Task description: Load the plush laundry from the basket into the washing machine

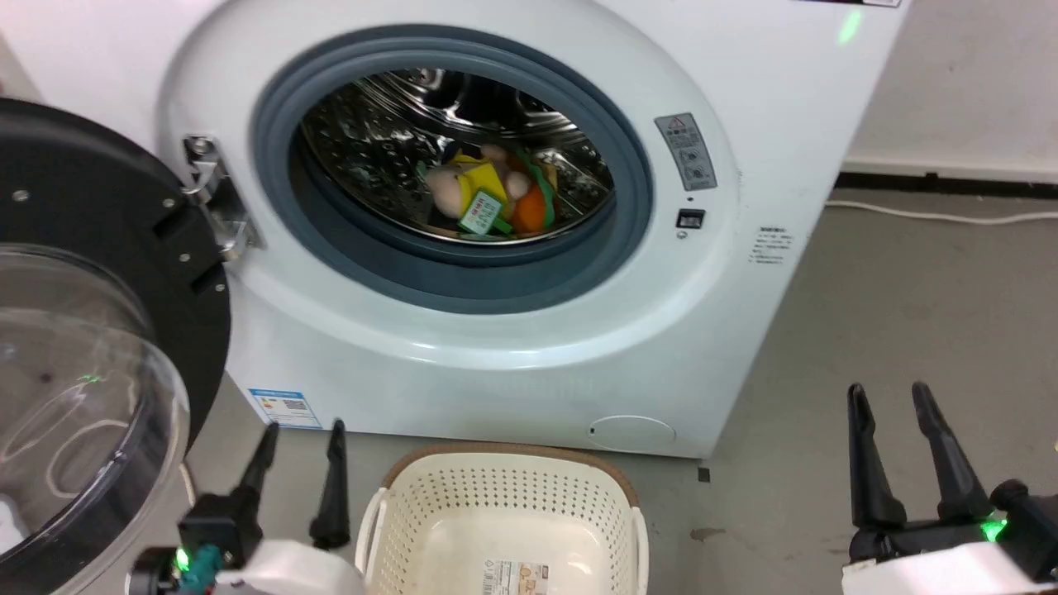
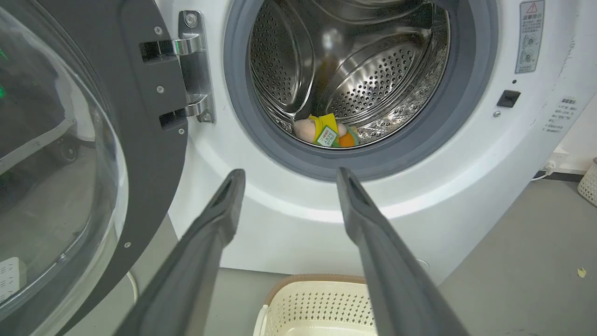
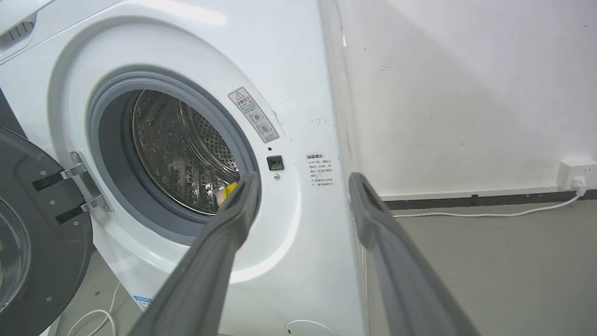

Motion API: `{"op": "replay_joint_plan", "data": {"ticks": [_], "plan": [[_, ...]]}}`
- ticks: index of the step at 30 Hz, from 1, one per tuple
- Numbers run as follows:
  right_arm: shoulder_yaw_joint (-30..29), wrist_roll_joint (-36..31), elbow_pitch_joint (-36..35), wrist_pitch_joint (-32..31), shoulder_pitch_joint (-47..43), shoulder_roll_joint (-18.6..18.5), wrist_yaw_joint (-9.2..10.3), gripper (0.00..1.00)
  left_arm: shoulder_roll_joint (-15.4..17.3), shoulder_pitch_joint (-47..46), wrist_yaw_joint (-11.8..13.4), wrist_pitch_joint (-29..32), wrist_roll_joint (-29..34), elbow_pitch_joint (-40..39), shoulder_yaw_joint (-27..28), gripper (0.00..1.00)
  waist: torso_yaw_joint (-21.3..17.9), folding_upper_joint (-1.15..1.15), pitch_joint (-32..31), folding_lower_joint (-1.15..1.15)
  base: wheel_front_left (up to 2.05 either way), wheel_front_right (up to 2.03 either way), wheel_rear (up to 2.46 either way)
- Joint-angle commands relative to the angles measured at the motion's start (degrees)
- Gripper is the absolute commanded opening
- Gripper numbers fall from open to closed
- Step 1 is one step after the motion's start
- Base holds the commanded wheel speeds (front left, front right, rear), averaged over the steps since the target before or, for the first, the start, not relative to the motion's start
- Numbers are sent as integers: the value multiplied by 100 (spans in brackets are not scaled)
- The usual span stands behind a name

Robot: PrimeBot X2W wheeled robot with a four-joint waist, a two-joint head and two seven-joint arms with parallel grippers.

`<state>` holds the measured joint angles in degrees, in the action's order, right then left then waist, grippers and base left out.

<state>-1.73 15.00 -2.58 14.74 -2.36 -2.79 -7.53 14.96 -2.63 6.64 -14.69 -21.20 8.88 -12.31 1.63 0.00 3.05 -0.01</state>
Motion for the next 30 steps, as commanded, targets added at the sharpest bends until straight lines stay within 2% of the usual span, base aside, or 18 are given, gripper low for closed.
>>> {"op": "replay_joint_plan", "data": {"ticks": [1,12,21,22,30], "plan": [[8,-13,30,26,-133,-9,4,100,-62,94,0,-30,77,-85,-23,100,60,0,-44,1,0,0,0],[107,-30,184,26,-321,-9,4,100,-404,431,-179,-30,537,-446,186,100,141,0,-124,1,0,0,0],[150,-11,336,26,-320,-9,4,100,-520,426,-401,-30,749,-538,392,100,140,0,-112,1,0,0,0],[147,-2,335,-4,-218,1,0,0,-514,382,-408,4,737,-505,385,0,139,0,-112,1,0,0,0],[148,-45,333,-48,-198,1,0,0,-533,379,-414,48,778,-515,407,0,130,0,-118,1,0,0,0]]}}
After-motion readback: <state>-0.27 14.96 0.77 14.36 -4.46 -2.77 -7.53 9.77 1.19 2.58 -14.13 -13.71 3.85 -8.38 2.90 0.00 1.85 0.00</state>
